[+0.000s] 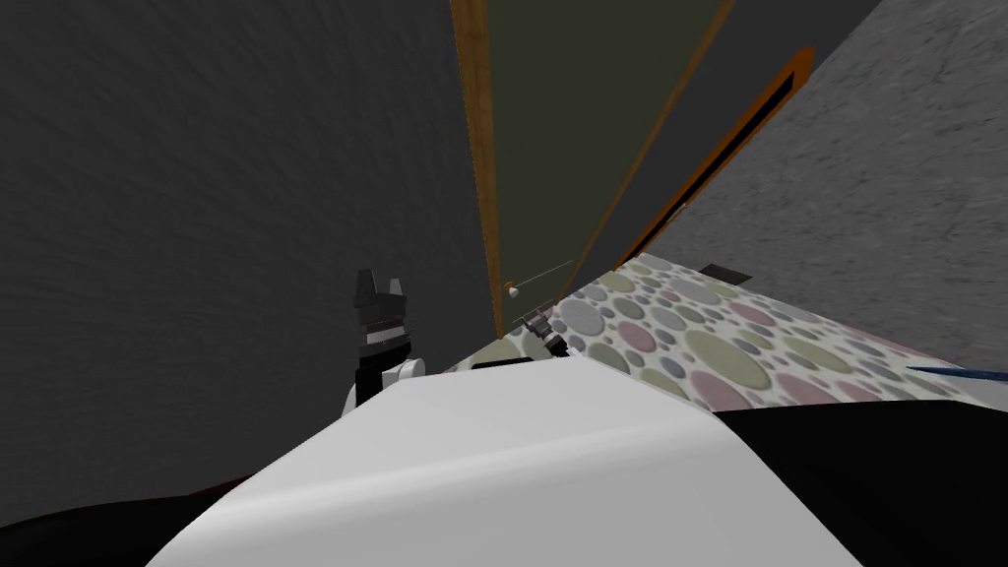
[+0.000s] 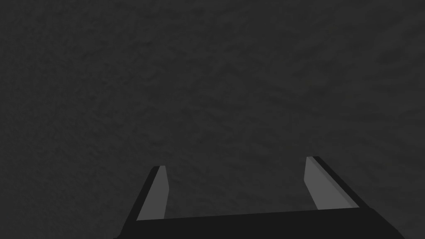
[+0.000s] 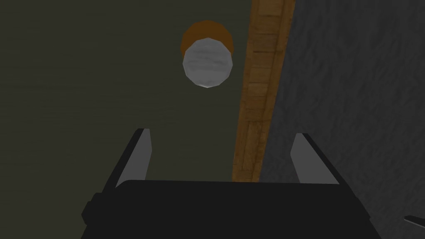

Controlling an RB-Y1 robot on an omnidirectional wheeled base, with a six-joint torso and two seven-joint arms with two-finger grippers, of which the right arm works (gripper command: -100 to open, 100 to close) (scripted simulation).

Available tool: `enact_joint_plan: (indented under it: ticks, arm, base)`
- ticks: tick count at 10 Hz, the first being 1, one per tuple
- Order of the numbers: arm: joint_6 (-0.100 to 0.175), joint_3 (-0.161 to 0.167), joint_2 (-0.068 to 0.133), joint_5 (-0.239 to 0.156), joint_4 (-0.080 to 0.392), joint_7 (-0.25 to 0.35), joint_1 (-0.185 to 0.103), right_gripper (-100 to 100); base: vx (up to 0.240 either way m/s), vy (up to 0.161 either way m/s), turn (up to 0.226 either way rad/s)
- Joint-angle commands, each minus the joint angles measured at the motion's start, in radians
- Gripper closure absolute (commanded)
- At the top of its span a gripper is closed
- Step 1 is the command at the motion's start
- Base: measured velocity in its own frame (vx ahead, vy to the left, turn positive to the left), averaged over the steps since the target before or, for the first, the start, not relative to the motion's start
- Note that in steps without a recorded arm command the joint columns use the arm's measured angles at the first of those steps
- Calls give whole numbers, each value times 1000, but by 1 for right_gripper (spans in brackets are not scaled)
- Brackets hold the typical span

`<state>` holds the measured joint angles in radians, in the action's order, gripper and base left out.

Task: Pull the door open

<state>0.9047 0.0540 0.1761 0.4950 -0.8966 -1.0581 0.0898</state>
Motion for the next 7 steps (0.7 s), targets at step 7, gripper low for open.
enact_joint_plan:
  ticks: [7]
  arm:
    - [0,-24,14,-20,32,-2,-15,-100]
  base:
    - [-203,-29,108]
